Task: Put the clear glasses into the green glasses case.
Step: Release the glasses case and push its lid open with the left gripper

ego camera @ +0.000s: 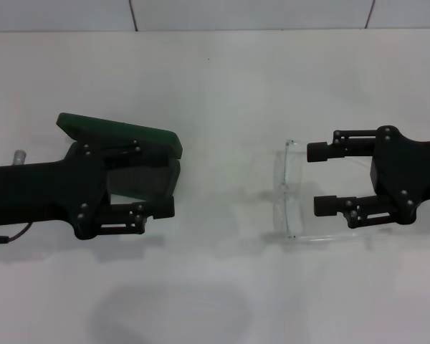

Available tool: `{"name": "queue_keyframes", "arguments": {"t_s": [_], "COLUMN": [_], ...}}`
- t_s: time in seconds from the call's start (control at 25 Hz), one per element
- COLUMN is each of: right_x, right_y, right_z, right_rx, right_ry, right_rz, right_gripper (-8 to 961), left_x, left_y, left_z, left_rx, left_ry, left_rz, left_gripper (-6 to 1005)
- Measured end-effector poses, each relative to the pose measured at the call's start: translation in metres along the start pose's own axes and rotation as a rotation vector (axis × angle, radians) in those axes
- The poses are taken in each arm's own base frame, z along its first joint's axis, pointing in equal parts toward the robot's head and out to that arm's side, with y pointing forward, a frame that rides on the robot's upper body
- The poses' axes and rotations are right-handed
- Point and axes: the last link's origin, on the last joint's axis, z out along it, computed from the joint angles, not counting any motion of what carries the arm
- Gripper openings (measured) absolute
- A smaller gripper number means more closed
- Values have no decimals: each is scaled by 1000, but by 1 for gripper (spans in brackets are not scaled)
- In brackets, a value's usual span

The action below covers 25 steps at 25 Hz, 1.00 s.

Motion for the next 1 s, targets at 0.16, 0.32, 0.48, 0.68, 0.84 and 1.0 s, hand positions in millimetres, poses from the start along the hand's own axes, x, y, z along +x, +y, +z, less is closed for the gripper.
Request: {"name": "queue_keyframes", "arguments": {"t_s": [0.16,0.32,0.48,0.68,0.84,1.0], "right_x": [0,0,0,-5,-11,-11], "right_y": [0,0,0,-5,-10,-10], "right_z": [-1,-2,-3,-13,-33,-54], "right_rx": [10,16,24,97,213,320], "right_ry": [-6,-13,-21,-76,-157,-214], "right_rz": [0,-1,-7,-19,-48,-56], "right_gripper": [729,728,727,726,724,723], "left_x": [0,0,0,3,25,57], "left_y": [0,0,0,-11,-35,-44], "left_z": [0,0,1,-1,-7,-7], "left_rx": [2,2,2,74,225,296], "left_ry": [1,1,2,0,-77,-209], "left_rz": [0,0,-1,-11,-17,114], "left_gripper": [759,759,758,757,757,756]}}
